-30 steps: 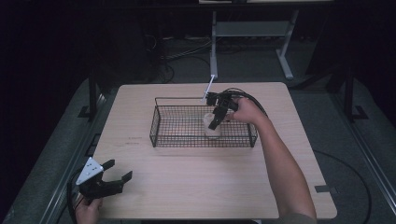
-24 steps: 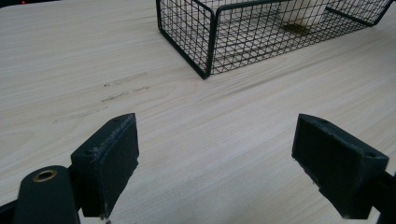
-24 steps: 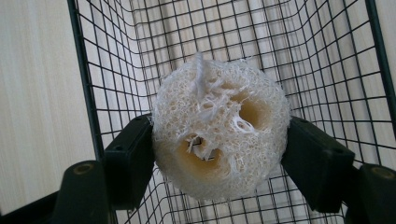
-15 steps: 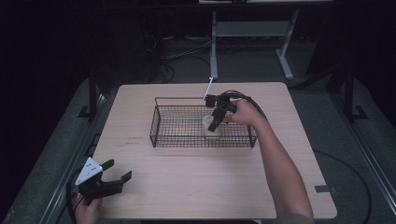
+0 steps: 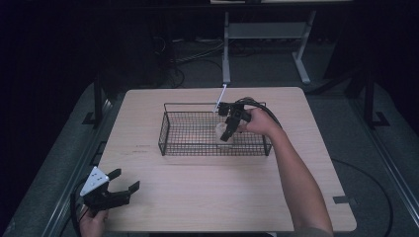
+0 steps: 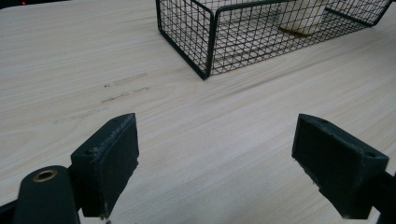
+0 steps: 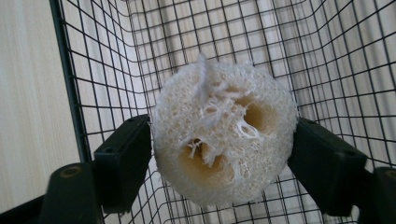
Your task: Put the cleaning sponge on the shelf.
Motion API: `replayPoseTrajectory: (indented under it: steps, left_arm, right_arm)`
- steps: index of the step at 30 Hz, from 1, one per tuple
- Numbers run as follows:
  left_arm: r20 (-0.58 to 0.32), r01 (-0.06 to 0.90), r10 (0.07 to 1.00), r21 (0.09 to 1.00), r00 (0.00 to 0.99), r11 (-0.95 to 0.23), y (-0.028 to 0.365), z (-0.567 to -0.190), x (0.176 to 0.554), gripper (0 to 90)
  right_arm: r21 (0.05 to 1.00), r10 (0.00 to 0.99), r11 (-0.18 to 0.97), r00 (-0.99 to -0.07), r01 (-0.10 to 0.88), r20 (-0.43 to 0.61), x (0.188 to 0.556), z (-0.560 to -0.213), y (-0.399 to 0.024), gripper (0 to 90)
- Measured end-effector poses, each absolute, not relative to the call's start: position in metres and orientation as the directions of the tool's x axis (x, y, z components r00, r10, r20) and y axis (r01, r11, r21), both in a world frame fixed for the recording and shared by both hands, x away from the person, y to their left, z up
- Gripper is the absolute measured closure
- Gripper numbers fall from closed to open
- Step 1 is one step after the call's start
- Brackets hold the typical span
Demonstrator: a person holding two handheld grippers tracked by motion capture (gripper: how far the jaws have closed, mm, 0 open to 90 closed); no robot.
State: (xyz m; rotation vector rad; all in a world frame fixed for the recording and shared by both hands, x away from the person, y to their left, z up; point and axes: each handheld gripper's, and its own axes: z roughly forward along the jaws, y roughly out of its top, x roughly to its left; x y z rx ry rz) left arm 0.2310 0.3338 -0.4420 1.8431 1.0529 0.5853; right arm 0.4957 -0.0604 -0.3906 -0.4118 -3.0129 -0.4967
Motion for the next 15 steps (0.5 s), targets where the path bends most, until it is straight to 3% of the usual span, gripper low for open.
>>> replayPoseTrajectory:
  steps: [15]
  left_arm:
    - [-0.033,0.422,0.851,0.879,0.523,-0.225,0.333,-0.442,0.231,13.9]
  right_arm:
    - [0.311,0.247,0.914,-0.965,0.261,0.085,0.49,-0.38,-0.063,18.8]
